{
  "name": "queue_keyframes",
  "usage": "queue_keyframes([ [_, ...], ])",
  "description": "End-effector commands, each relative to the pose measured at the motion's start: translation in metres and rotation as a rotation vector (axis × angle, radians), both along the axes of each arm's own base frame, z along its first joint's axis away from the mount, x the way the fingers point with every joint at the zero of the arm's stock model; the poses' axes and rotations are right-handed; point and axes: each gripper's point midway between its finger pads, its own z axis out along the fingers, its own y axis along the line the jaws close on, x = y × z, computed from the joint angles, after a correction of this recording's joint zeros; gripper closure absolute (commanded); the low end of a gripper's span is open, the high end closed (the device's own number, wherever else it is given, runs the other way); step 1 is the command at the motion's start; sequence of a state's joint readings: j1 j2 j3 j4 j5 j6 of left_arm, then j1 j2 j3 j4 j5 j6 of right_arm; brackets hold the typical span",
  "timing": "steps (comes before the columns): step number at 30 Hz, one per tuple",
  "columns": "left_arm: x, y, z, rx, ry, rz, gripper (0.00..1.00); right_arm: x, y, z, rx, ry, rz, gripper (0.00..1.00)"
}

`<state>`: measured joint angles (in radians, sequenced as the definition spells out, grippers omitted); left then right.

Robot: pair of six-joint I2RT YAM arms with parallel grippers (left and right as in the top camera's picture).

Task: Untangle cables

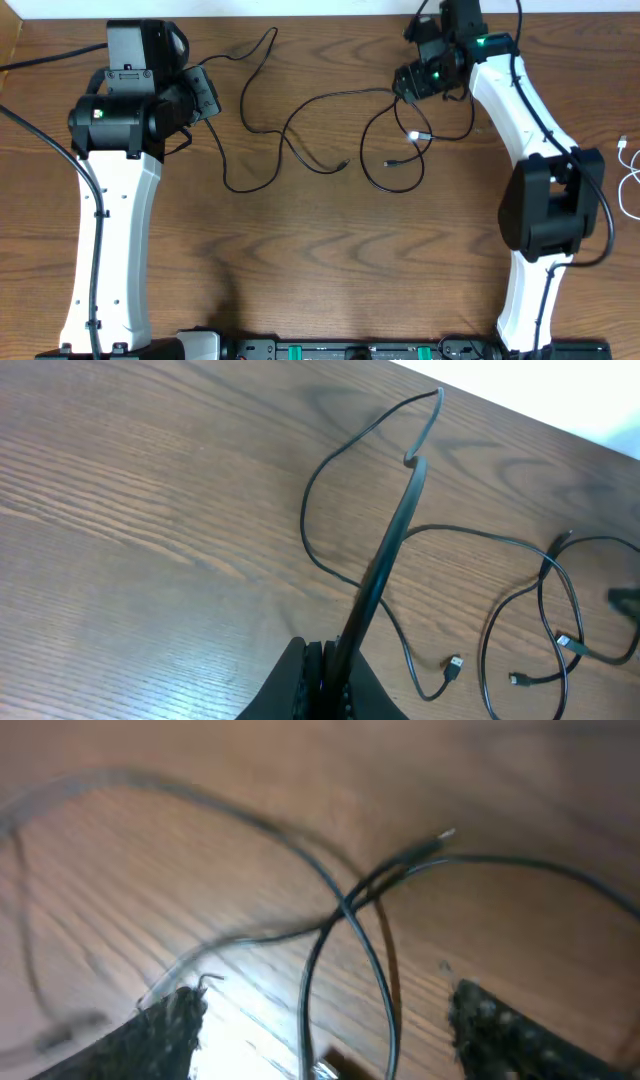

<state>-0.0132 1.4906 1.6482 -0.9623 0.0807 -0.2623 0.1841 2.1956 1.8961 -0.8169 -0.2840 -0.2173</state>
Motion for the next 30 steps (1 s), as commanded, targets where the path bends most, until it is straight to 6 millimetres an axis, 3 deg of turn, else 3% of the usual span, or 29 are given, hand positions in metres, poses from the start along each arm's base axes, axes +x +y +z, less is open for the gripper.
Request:
queue_keyframes([
  [1, 0.0, -0.001, -0.006, -0.009, 0.018, 0.0, 0.92, -0.007, 0.009, -0.037, 0.013, 0.041, 0.159, 0.34],
  [5, 0.0, -0.001, -0.006, -0.009, 0.018, 0.0, 0.92, -0.005, 0.005, -0.066, -0.015, 0.074, 0.155, 0.51],
  [8, 0.0, -0.001, -0.006, -0.009, 0.018, 0.0, 0.92, -0.001, -0.002, -0.087, -0.049, 0.095, 0.115, 0.56],
  [17, 0.0, -0.001, -0.006, -0.009, 0.018, 0.0, 0.92, 0.002, -0.012, -0.096, -0.087, 0.102, 0.072, 0.53],
  [19, 0.0, -0.001, -0.006, -0.009, 0.018, 0.0, 0.92, 0.001, -0.009, -0.089, -0.055, 0.115, 0.05, 0.52],
  [22, 0.0, -0.001, -0.006, -0.009, 0.018, 0.0, 0.92, -0.003, 0.001, -0.058, 0.006, 0.09, 0.084, 0.49],
  [24, 0.0, -0.001, -0.006, -0.009, 0.018, 0.0, 0.92, 0.001, 0.002, -0.027, 0.01, 0.026, 0.093, 0.41],
  [26, 0.0, -0.001, -0.006, -0.009, 0.018, 0.0, 0.92, 0.007, -0.006, -0.012, -0.024, -0.023, 0.071, 0.33],
  [30, 0.0, -0.001, -0.006, -0.009, 0.018, 0.0, 0.92, 0.015, -0.027, -0.021, -0.123, -0.036, 0.02, 0.31],
])
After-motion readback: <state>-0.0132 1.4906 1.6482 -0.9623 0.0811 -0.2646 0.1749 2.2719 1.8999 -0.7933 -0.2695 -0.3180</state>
